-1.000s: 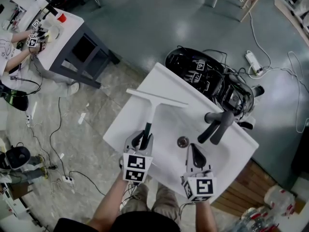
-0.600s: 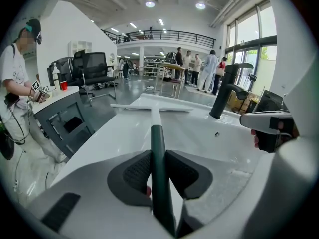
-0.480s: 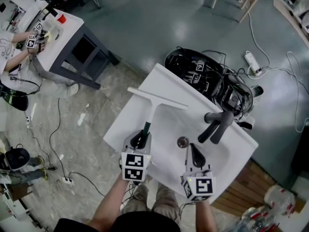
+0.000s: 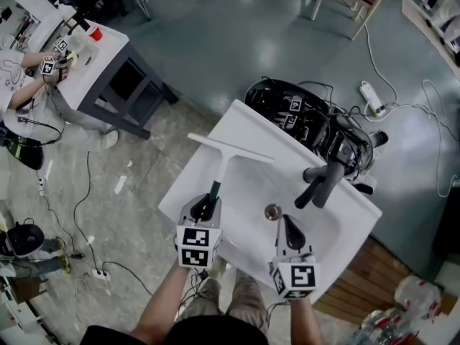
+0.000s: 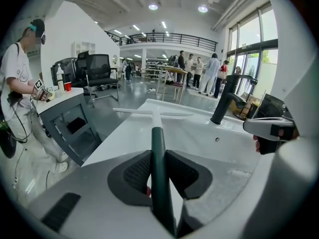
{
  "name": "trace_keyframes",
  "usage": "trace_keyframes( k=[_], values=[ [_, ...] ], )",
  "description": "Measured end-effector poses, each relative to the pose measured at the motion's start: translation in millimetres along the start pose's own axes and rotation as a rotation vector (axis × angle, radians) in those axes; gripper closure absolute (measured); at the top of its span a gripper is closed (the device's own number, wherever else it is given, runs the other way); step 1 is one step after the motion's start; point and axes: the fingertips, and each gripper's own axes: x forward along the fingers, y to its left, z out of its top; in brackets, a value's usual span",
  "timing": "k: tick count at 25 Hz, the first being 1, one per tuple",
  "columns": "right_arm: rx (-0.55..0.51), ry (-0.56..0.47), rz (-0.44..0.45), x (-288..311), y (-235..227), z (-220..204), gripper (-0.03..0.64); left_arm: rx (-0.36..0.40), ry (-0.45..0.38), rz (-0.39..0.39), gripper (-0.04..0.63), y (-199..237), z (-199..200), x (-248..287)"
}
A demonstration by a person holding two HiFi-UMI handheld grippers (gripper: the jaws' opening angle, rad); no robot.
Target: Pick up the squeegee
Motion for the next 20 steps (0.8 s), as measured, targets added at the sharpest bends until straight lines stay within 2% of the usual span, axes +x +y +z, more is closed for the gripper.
trace_keyframes(
  k=[11,20],
  values=[
    [-0.028,-0.051,-0.025,-23,18,24,0.620,0.005,-0.079,0.019,0.505,14,22,-42],
    [-0.053,-0.128,-0.053,-63,44,58,0.620,0.034,-0.168,0.012,0.505,14,49,-101]
  ],
)
